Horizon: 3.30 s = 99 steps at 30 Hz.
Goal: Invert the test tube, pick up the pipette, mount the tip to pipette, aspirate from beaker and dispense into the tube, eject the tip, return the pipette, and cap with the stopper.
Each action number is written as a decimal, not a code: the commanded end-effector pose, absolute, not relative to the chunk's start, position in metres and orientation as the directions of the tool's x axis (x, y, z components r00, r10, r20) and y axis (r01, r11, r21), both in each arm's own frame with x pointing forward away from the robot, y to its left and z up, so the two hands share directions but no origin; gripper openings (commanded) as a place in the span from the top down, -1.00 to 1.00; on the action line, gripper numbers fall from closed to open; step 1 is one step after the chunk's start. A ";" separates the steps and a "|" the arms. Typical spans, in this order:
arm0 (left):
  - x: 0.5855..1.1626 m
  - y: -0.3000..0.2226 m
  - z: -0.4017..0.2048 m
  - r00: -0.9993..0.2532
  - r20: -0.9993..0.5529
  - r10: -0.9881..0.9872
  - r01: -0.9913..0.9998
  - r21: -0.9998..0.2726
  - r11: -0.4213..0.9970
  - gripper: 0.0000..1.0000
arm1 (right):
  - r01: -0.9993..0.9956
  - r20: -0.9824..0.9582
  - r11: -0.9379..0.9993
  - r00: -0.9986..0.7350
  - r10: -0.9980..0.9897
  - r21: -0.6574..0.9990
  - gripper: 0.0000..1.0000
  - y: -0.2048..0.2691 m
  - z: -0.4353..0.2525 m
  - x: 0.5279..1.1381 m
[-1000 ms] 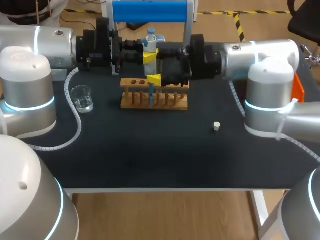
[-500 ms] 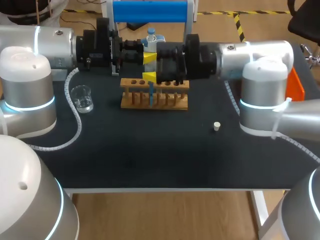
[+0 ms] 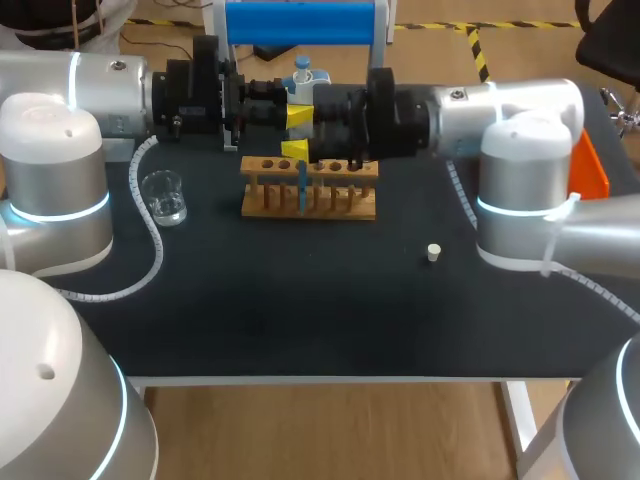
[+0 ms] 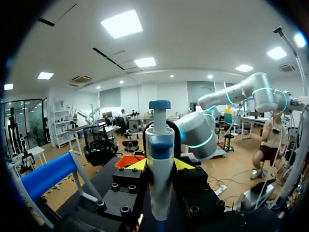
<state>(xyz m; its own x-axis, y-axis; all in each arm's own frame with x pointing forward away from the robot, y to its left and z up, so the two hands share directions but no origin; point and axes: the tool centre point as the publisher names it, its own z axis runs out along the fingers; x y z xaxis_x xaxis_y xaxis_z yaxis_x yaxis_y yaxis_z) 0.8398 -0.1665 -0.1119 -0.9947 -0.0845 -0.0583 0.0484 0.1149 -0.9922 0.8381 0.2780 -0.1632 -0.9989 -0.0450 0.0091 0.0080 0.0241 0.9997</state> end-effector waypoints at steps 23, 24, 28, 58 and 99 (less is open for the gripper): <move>0.840 -0.167 -0.112 -0.995 -0.059 -0.085 0.049 -0.992 0.115 1.00 | 0.014 0.014 -0.003 -0.999 -0.035 1.000 1.00 0.274 -0.165 0.841; 0.840 -0.167 -0.112 -0.995 -0.059 -0.085 0.049 -0.992 0.115 1.00 | 0.015 0.015 -0.004 -0.999 -0.035 1.000 1.00 0.274 -0.165 0.841; 0.840 -0.167 -0.112 -0.995 -0.059 -0.085 0.049 -0.992 0.115 1.00 | 0.018 0.018 -0.003 -0.999 -0.039 1.000 1.00 0.274 -0.166 0.841; 0.840 -0.167 -0.112 -0.995 -0.059 -0.085 0.049 -0.992 0.115 -1.00 | 0.028 0.036 0.067 -0.990 -0.134 0.997 1.00 0.183 -0.164 0.880; 0.840 -0.167 -0.112 -0.995 -0.059 -0.085 0.049 -0.992 0.115 -1.00 | -0.034 -0.032 0.025 -0.995 -0.090 0.999 1.00 -0.113 -0.161 0.936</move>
<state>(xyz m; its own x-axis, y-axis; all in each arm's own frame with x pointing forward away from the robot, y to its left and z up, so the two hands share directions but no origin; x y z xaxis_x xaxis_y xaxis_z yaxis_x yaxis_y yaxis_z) 0.8402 -0.1671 -0.1119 -0.9947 -0.0846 -0.0585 0.0487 0.1144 -0.9922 0.9391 -0.0981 -0.1580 -0.9956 -0.0890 -0.0301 -0.0328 0.0289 0.9990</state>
